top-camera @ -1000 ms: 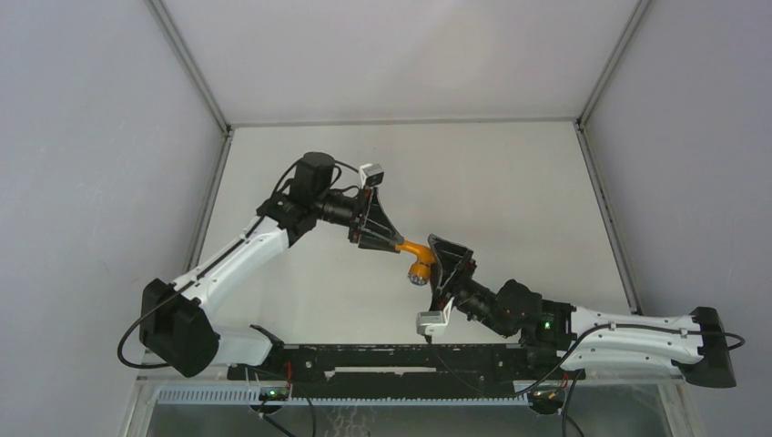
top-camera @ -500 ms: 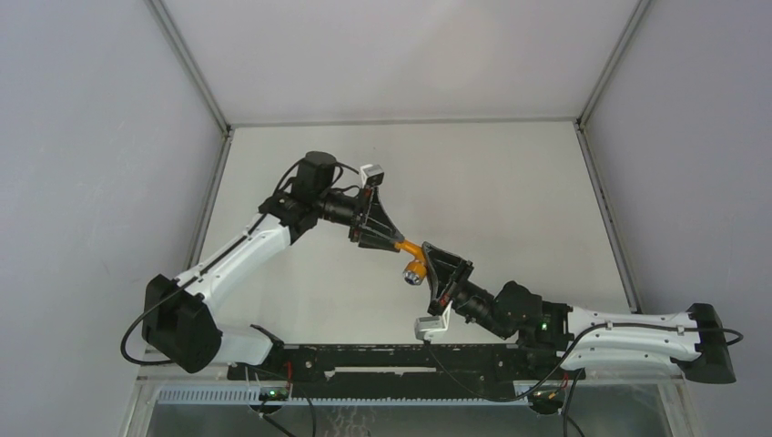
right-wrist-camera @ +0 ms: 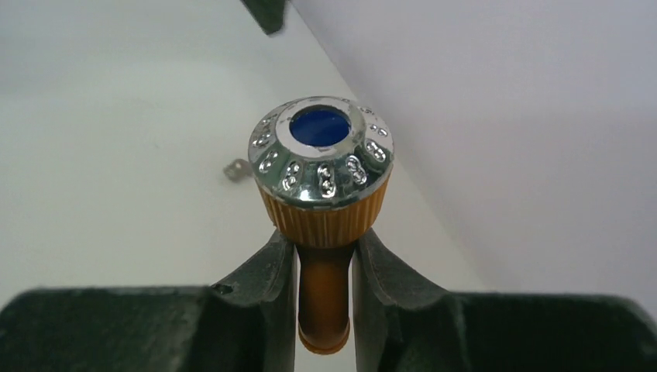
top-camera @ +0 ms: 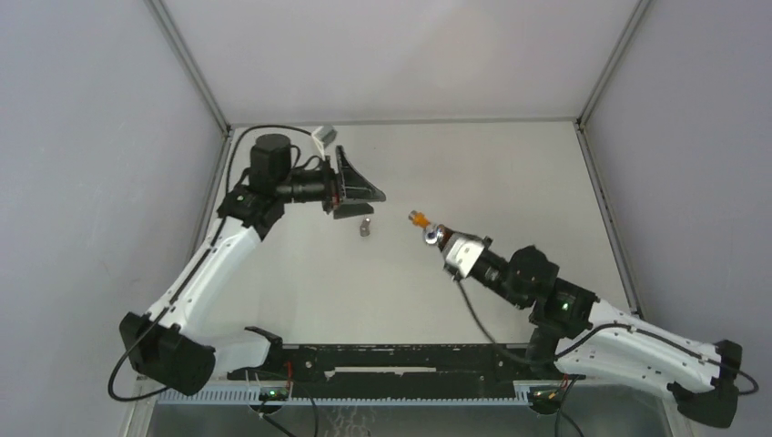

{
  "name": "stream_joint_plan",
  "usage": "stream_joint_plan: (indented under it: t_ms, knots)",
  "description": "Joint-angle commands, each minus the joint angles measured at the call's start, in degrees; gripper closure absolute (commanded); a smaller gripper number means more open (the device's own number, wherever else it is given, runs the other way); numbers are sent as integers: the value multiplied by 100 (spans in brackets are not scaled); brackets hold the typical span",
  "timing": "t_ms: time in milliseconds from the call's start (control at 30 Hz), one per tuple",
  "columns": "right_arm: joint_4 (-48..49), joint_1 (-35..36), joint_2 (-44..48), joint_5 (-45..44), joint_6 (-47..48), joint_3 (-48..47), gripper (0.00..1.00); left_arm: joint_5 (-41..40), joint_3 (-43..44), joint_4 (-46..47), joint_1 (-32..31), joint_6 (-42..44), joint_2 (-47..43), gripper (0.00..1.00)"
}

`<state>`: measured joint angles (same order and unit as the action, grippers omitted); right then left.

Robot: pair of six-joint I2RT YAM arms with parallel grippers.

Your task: Install the water faucets

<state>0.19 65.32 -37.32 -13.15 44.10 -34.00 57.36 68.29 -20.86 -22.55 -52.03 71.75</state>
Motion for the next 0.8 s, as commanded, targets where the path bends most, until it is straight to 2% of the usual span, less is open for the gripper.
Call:
stream_joint_plan:
  t_ms: [0, 67, 200, 333, 433, 633, 767]
  knots:
    - [-799, -1366, -95, 1470, -3972, -1046, 100, -1892, 28, 601, 162, 733, -1060, 0]
    - [-1064, -1994, -294, 2108, -4977, -1420, 100, -2055, -284, 1227, 179, 550, -1227, 0]
    - [-1195, -3164, -676, 3772, -6389, -1874, 100, -1786, -221, 1214, 66, 1059, -1188, 0]
    - [-1172, -4196, -1178, 5821, -7291, -2084, 100, -1788, 234, 279, -265, 2314, -1116, 0]
    - [-815, -4365, -1264, 6542, -7696, -1942, 100, -1989, 586, -431, -559, 3056, -996, 0]
    - [-351, -4416, -1410, 7534, -8065, -1812, 100, -1508, 604, -237, -830, 3213, -956, 3]
    - [-213, -4347, -1504, 7947, -8117, -1812, 100, -1804, 916, -452, -1267, 3509, -782, 3]
